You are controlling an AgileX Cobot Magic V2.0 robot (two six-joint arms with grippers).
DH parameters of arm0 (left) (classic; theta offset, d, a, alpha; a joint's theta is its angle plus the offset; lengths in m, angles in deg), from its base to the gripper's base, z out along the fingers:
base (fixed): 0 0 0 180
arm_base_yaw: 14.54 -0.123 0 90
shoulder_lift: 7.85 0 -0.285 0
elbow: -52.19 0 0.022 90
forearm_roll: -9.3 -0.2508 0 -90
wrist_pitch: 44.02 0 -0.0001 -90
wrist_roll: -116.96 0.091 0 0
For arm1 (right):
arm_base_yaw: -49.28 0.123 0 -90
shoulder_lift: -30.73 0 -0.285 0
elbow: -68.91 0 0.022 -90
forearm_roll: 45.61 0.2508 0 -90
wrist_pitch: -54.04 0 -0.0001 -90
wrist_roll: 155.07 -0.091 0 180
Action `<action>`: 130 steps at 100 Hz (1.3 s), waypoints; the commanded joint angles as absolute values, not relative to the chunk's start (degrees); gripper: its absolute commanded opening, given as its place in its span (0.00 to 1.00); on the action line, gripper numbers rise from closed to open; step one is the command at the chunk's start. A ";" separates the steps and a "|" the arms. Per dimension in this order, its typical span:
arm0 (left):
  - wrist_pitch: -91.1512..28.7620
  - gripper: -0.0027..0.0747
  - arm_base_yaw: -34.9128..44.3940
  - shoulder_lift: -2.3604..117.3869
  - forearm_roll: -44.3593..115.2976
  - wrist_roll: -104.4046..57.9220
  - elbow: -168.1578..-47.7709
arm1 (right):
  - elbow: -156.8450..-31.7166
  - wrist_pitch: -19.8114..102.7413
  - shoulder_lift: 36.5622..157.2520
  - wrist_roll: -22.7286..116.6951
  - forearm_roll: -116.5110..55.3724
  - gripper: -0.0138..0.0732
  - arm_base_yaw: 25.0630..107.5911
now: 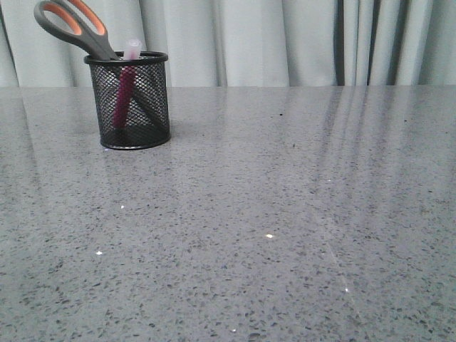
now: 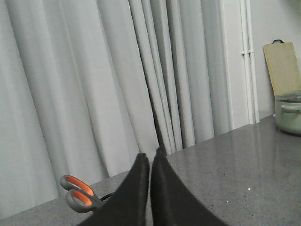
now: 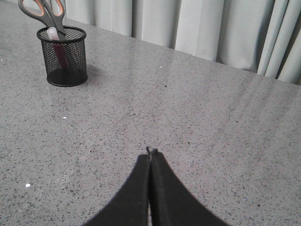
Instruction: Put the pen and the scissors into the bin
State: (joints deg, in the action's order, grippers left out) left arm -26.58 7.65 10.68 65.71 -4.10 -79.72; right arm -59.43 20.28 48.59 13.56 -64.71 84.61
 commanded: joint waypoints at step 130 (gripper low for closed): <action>-38.01 0.01 5.48 2.29 4.98 -64.47 -54.09 | -60.88 23.86 49.28 14.05 -65.68 0.08 84.31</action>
